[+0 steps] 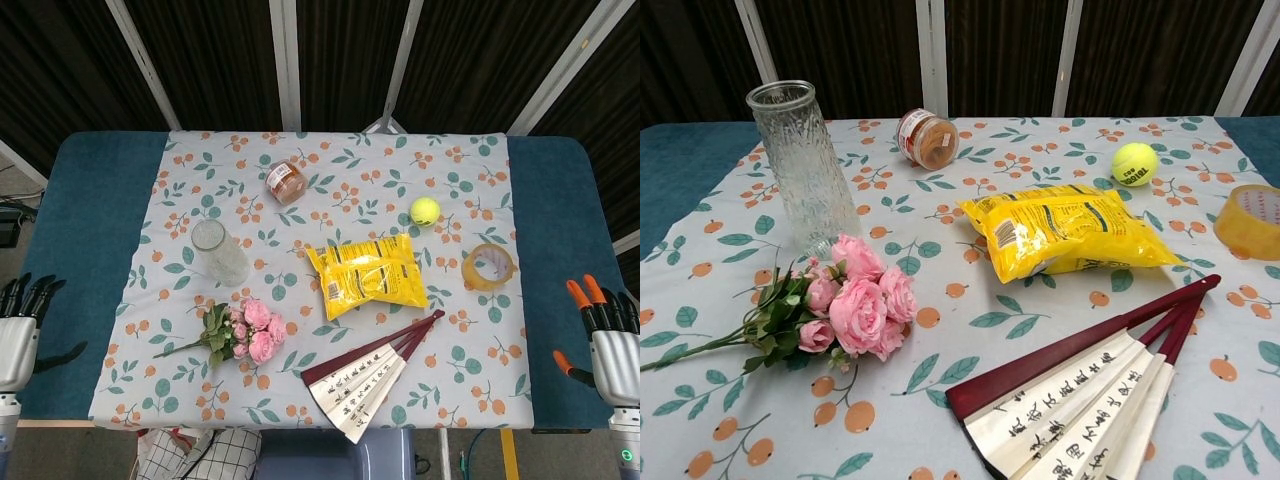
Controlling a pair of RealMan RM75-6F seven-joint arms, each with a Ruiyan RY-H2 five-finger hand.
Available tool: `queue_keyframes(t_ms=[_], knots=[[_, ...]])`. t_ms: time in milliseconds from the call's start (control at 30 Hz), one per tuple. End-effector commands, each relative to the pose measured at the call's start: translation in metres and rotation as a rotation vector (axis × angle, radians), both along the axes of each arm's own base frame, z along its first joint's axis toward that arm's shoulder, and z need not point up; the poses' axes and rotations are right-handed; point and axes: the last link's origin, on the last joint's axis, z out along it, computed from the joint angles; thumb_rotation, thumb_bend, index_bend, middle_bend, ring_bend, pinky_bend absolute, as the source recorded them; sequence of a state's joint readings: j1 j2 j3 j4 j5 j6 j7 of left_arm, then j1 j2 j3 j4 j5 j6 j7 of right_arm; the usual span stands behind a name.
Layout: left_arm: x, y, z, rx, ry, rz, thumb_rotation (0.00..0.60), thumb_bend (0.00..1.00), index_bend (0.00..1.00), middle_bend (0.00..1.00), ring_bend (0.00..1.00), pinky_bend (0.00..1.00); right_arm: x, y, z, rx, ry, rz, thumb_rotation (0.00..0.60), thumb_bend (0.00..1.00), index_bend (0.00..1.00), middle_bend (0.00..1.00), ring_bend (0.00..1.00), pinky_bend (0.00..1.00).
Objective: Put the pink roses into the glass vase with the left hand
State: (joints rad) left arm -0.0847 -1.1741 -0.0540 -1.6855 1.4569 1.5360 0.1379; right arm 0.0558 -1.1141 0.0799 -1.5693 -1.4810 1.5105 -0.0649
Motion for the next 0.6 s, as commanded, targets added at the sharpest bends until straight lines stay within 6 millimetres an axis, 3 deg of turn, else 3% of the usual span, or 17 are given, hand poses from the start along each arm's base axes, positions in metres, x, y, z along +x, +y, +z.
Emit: queue_keyframes(t_ms=[33,267,400,600], knots=[[0.003,0.001,-0.001,-0.006,-0.038,-0.017,0.600,0.13,0.17,0.12,0.00,0.00,0.000,0.000,0.000,0.001,-0.005,0.001,0.600,0.24,0.11,0.00,0.04,0.01],[-0.002,0.008,-0.022,-0.135,-0.032,0.049,0.600,0.06,0.14,0.10,0.00,0.00,-0.001,-0.002,-0.001,0.006,-0.015,-0.002,0.600,0.24,0.11,0.00,0.04,0.01],[0.019,0.021,-0.041,-0.322,-0.081,0.036,0.600,0.05,0.13,0.10,0.00,0.00,0.000,-0.001,0.000,0.003,-0.024,0.004,0.600,0.24,0.11,0.00,0.04,0.01],[0.047,0.030,-0.055,-0.400,-0.075,-0.011,0.600,0.04,0.13,0.10,0.00,0.00,0.000,0.000,0.003,-0.001,-0.030,0.002,0.600,0.24,0.11,0.00,0.04,0.01]])
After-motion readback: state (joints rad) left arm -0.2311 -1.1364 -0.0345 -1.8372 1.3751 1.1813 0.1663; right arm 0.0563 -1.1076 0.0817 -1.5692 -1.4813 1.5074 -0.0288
